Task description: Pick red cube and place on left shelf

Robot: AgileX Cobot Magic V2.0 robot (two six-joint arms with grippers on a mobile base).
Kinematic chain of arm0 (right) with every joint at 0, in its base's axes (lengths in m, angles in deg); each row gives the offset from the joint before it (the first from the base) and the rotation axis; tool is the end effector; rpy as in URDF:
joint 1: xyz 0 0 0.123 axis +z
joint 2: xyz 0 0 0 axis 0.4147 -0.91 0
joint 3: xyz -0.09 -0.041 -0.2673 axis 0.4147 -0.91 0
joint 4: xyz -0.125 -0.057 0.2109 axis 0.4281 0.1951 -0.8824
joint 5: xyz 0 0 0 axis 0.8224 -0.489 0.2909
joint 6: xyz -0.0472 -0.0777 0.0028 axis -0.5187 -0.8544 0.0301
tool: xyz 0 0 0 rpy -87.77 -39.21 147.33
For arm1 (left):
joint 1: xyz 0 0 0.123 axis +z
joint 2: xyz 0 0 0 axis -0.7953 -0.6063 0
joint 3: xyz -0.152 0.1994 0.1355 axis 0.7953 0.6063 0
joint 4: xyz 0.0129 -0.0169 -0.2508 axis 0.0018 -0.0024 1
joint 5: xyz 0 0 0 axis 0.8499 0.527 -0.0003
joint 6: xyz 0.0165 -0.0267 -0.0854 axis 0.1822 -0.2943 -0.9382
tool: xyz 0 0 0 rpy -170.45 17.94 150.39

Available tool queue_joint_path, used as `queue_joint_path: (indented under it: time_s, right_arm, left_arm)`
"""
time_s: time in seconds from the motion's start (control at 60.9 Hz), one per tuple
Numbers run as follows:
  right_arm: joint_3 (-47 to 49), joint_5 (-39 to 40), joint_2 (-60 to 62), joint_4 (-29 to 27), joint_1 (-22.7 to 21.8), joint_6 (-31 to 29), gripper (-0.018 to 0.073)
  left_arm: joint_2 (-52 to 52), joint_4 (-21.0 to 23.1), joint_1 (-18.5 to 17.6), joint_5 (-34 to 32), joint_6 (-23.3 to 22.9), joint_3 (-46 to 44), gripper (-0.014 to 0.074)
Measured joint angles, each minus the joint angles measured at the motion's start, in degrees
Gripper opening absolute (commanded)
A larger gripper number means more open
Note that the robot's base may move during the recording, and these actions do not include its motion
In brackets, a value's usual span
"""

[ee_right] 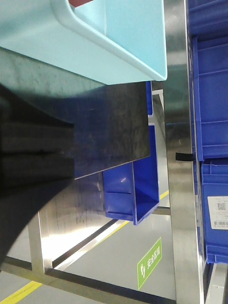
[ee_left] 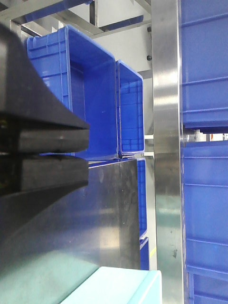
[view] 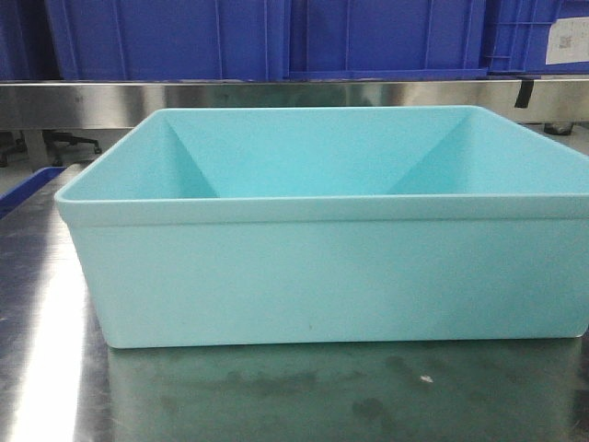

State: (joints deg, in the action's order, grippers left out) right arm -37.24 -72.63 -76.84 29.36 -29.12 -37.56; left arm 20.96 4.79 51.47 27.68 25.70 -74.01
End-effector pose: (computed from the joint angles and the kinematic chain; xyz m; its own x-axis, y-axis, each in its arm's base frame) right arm 0.0566 -0.0028 0.1928 -0.0483 0.0922 -0.9946 0.0660 0.9938 0.0889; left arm 0.0563 -0.0010 0.1987 -0.0432 -0.0105 -0.9990 0.0191 0.9998 -0.0113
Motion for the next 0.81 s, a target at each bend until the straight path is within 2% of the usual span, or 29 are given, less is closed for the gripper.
queue_joint_path:
  time_s: [0.46,0.641,0.805]
  right_arm:
    - [0.0,0.0,0.0,0.0,0.0,0.0,0.0057]
    - [0.0,0.0,0.0,6.0,0.0,-3.2,0.0057]
    - [0.0,0.2,0.0,7.5,0.0,-3.7,0.0057]
  left_arm:
    - [0.0,0.0,0.0,0.0,0.0,0.0,0.0101]
    - [0.0,0.0,0.0,0.0,0.0,0.0,0.0101]
    - [0.0,0.0,0.0,0.0,0.0,0.0,0.0101]
